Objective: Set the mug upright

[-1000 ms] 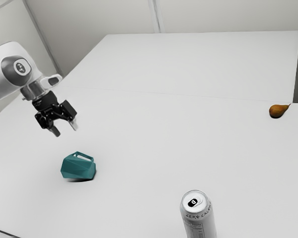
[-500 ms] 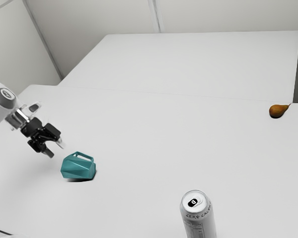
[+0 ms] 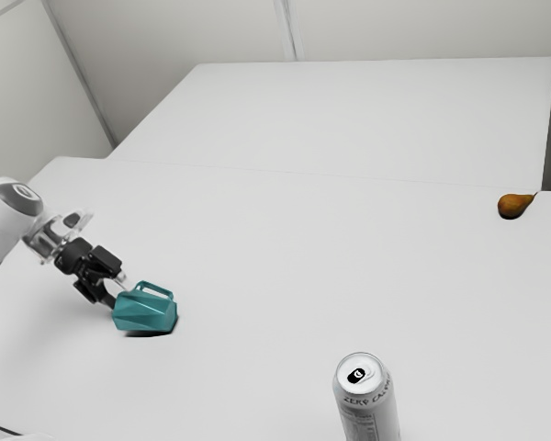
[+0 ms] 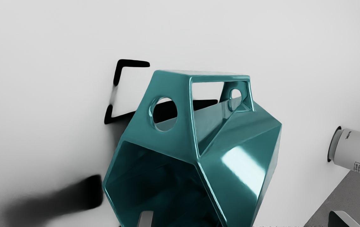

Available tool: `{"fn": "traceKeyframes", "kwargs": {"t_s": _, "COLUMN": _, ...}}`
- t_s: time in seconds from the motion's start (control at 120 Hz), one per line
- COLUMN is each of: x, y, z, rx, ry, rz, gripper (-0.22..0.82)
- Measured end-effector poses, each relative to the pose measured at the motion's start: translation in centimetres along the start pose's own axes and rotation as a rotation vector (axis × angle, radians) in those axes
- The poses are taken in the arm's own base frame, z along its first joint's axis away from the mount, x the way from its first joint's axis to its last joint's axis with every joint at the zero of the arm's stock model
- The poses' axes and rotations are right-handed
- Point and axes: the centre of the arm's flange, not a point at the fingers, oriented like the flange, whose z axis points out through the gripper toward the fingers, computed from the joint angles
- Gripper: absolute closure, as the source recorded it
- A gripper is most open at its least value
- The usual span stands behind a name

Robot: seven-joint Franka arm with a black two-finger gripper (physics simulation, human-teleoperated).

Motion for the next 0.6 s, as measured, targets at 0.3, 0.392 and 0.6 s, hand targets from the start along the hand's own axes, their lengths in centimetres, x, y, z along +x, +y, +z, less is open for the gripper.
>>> {"fn": "traceKeyframes", "kwargs": {"t_s": 0.3, "x": -0.5, "y": 0.1, "z": 1.5, "rx": -0.062, "ry": -0.005, "rz": 0.033, "gripper": 0.22}}
{"fn": "traceKeyframes", "kwargs": {"t_s": 0.392, "x": -0.4, "y": 0.1, "z": 1.6, "rx": -0.067, "ry": 0.001, "rz": 0.042, "gripper": 0.32}}
{"fn": "traceKeyframes", "kwargs": {"t_s": 0.6, "x": -0.4, "y": 0.6, "z": 1.3, "rx": -0.066, "ry": 0.008, "rz": 0.069, "gripper": 0.56}}
